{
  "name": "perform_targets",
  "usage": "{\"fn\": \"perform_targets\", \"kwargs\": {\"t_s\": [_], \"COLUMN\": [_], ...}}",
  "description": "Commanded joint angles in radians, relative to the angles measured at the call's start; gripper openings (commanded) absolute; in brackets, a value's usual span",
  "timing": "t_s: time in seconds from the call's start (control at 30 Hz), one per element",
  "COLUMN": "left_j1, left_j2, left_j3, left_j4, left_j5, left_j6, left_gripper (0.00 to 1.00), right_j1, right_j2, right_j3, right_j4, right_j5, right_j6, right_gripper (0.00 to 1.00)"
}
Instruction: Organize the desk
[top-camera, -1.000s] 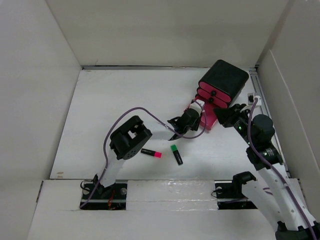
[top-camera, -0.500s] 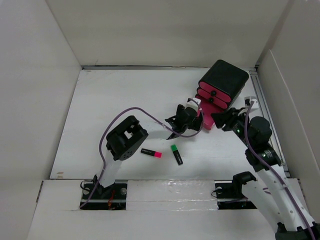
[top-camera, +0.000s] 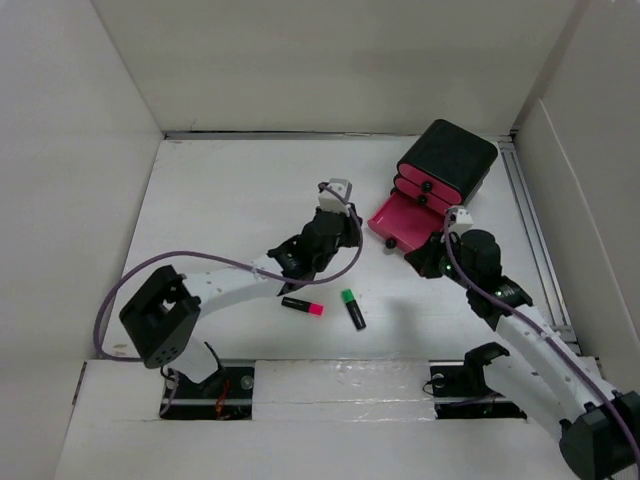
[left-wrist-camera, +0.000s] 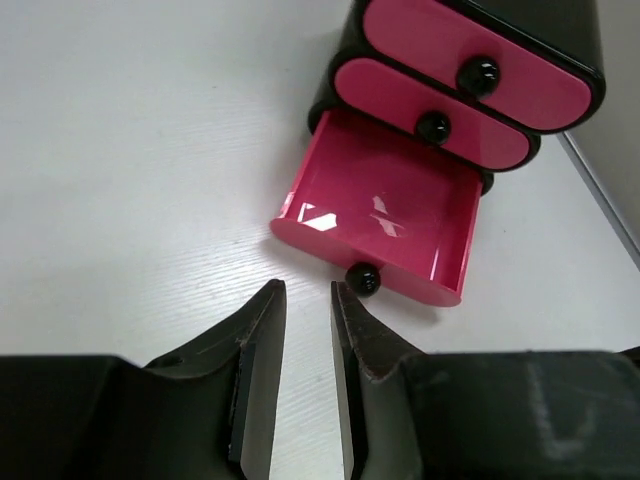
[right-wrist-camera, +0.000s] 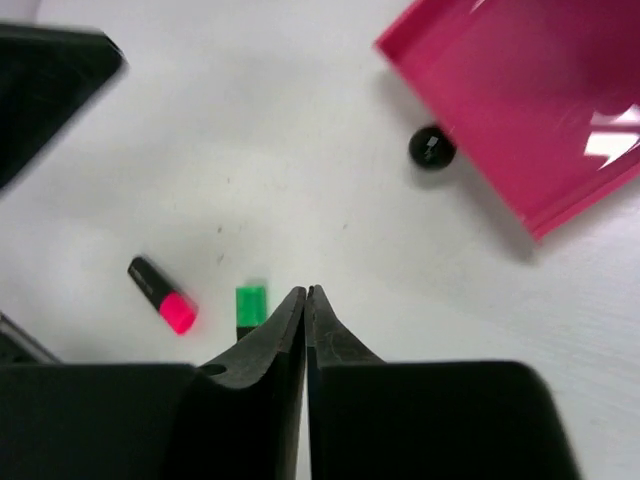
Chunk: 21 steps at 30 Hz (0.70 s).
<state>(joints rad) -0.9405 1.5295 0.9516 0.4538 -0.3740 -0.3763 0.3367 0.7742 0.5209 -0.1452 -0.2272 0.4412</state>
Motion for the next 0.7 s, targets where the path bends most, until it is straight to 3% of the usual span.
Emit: {"fn": "perform_targets", "kwargs": {"t_s": [0.0,0.03,0.07,0.17,0.4,0.67], "left_j1": [0.022,0.022,0.022,0.022,0.022,0.022], "left_j2": [-0.104,-0.121,-0.159,-0.236,-0.393,-0.474], "left_j3": [-0.089,-0.109,-0.143,-0.197,-0.272,-0.309], "left_j4": [0.007,0.002,-0.004,-0.029,-0.075,-0.121], "left_j5": [-0.023,-0.028,-0.032,-0.062,-0.132,-0.129], "left_j6": [-0.079,-0.087,-0.091,-0.105,-0.107,-0.121], "left_gripper": [0.21,0.22,0.23,0.24,0.28,0.31], "right_j1": [0.111,0.195,0.241,0.394,0.591,0.624], "right_j2": [0.080,0.138,0.170,0.313,0.528,0.646], "right_j3": [0.031,0.040,0.065,0.102,0.125,0.178], "right_j4": [0.041,0.027,0.022,-0.011,0.007,0.019], "right_j5": [0.043,0.067,0.100,0.189,0.374,0.433], "right_j6": [-0.013,-0.016,-0.018,-0.016,0.083,0.099], "right_gripper": [0.13,0.18,0.31,0.50,0.61,0.62]}}
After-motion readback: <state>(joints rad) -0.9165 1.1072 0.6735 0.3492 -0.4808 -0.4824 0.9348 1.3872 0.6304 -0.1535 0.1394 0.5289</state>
